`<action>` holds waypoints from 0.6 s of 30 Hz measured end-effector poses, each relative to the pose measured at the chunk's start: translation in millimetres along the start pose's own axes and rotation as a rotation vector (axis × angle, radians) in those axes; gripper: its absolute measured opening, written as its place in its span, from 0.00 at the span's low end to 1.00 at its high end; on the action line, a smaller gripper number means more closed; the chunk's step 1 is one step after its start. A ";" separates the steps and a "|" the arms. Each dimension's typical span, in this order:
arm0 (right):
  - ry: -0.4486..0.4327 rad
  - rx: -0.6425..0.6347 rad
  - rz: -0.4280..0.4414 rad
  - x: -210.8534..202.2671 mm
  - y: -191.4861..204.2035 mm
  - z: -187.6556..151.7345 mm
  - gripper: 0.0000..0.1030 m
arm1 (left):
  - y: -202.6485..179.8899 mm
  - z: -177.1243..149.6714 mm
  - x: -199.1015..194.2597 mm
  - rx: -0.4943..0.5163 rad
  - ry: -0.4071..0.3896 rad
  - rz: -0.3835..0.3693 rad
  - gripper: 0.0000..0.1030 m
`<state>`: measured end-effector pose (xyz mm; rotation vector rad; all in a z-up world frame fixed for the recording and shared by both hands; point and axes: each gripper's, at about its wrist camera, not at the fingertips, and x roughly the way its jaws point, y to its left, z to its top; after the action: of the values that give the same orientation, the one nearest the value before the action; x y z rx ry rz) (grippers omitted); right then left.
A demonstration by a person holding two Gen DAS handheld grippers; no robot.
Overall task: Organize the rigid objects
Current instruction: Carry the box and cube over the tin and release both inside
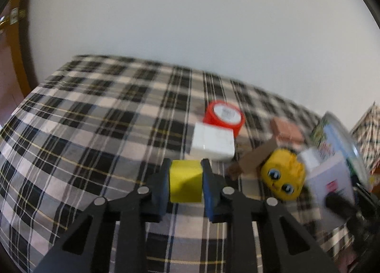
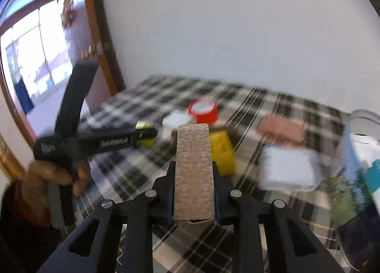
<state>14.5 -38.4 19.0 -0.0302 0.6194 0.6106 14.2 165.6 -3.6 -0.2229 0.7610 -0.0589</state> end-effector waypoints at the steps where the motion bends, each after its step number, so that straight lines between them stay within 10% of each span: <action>1: -0.044 0.031 -0.009 -10.1 -8.2 2.3 0.26 | 0.5 1.6 -2.7 -0.011 -0.025 -0.005 0.22; 18: -0.306 0.079 -0.397 -99.8 -90.2 -5.3 0.26 | -61.2 -4.0 -27.0 0.034 -0.247 0.028 0.22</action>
<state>-3.6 -166.5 56.2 0.0143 0.3252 0.1989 -6.4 108.8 25.4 -0.1830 0.5168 -0.0171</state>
